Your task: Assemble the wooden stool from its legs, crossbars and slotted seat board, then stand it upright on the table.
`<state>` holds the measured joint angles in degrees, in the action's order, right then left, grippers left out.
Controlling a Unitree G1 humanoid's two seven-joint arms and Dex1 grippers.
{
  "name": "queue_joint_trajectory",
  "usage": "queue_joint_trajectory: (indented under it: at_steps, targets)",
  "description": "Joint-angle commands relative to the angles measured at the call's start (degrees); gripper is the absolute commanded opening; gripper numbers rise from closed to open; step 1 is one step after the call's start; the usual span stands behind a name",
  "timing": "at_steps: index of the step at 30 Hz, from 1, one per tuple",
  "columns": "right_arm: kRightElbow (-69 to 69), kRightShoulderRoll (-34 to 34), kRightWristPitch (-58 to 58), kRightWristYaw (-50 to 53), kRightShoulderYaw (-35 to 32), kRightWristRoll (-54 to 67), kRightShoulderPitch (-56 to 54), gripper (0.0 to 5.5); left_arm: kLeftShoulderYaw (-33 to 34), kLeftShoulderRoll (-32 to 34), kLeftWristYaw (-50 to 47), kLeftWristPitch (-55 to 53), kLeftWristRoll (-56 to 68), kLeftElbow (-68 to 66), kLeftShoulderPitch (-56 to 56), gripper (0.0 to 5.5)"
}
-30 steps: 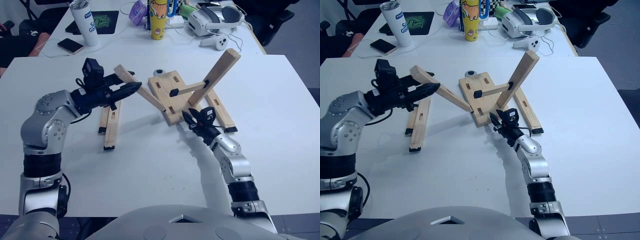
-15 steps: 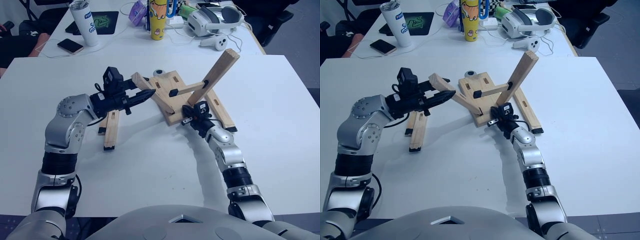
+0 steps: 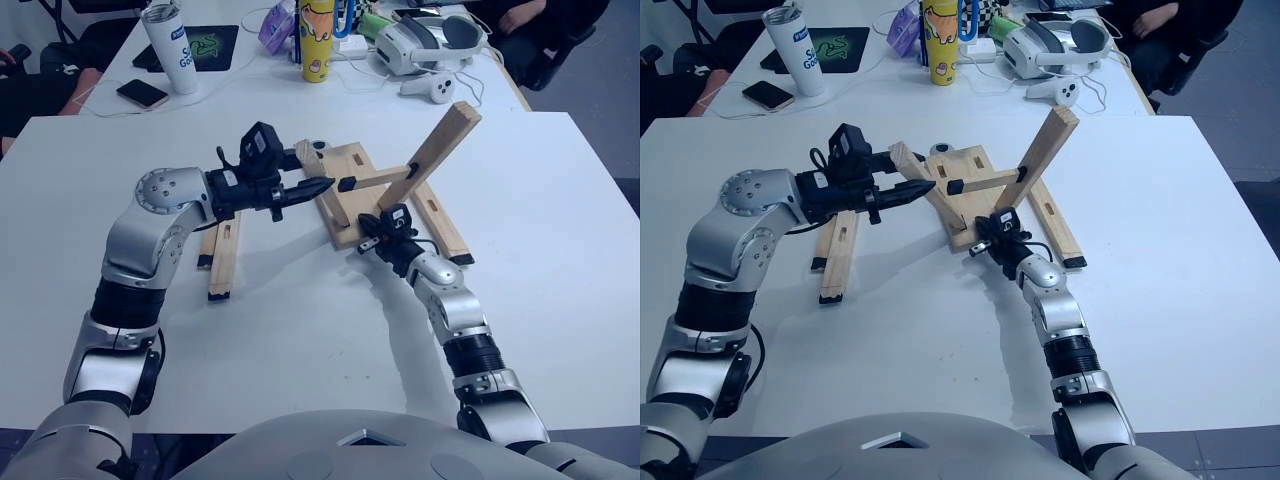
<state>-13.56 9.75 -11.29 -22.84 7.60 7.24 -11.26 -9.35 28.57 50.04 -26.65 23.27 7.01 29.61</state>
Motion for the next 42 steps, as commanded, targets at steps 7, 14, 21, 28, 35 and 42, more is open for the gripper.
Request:
queue_joint_trajectory:
  at_steps: [7, 14, 21, 28, 35, 42]
  targets:
    - [-5.54, 0.53, -7.07, -2.59, 3.47, -1.62, 5.48, 0.00, -6.62, -1.59, -0.41, -0.15, -6.55, -11.45, 2.44, 2.02]
    - [-5.91, 0.54, -7.27, -2.89, 4.14, -1.84, 5.34, 0.00, -8.87, -3.12, -0.77, -1.22, -6.85, -14.99, 1.12, 2.02]
    - [3.94, -2.74, 0.69, -3.45, -0.17, 4.97, 7.44, 0.00, -7.75, -3.70, 0.08, -2.79, -5.33, -17.31, 1.10, 2.02]
    - [36.55, 1.17, -9.34, -7.50, -0.24, 17.17, 12.89, 0.00, -6.79, -2.86, 2.85, -4.71, -3.70, -17.06, 3.20, 2.02]
    - [43.57, 0.93, -7.78, 6.57, -4.14, 6.11, 0.22, 0.00, -6.74, -1.81, 4.32, -5.08, -4.13, -17.10, 4.33, 2.02]
    - [36.50, 1.60, -5.19, 15.10, 5.64, -14.88, -4.24, 0.00, -7.92, -2.13, 5.70, -5.39, -3.93, -16.41, 4.33, 2.02]
